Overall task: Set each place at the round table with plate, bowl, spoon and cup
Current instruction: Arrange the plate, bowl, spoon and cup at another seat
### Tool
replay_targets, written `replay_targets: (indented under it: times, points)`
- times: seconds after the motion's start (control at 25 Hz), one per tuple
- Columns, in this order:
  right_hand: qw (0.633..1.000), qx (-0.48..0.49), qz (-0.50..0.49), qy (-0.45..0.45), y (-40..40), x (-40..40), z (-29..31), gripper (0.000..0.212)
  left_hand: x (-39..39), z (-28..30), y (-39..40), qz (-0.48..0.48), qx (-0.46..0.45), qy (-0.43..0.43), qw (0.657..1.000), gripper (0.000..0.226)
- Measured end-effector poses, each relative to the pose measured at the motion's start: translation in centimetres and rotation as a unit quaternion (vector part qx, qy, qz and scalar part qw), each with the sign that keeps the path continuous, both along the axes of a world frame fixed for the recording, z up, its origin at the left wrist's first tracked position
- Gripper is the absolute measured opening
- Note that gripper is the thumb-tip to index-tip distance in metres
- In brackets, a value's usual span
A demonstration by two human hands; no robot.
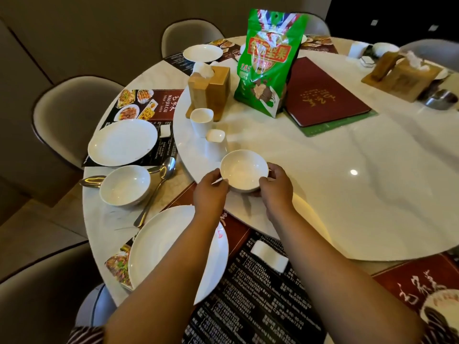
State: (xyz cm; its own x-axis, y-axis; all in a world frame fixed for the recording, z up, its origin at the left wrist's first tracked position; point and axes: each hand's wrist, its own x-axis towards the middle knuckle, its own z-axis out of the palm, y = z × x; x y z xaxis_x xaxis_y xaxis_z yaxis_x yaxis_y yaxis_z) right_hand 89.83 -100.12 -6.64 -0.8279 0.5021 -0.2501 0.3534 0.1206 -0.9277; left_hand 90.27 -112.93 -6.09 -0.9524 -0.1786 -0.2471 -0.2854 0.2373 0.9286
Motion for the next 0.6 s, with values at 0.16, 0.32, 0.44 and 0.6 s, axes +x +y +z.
replay_targets:
  times: [0.16, 0.32, 0.44, 0.6]
  points:
    - [0.999, 0.009, -0.029, 0.014, -0.3, 4.1, 0.7, 0.045, 3.1, 0.2, -0.7, 0.025, 0.047, 0.010, 0.999, 0.033]
    - [0.998, -0.003, -0.062, 0.028, -1.5, 11.0, 0.9, 0.042, 9.1, 1.1, -2.2, 0.004, 0.064, 0.024, 0.998, 0.035]
    - [0.997, 0.012, -0.071, 0.033, -2.5, 16.8, 0.9, 0.040, 13.4, 0.9, -3.7, -0.049, 0.034, 0.022, 0.998, 0.037]
    - [0.996, 0.036, -0.083, 0.010, -3.4, 23.0, -0.1, 0.041, 19.1, 0.0, -5.2, -0.109, -0.026, -0.001, 0.994, 0.032]
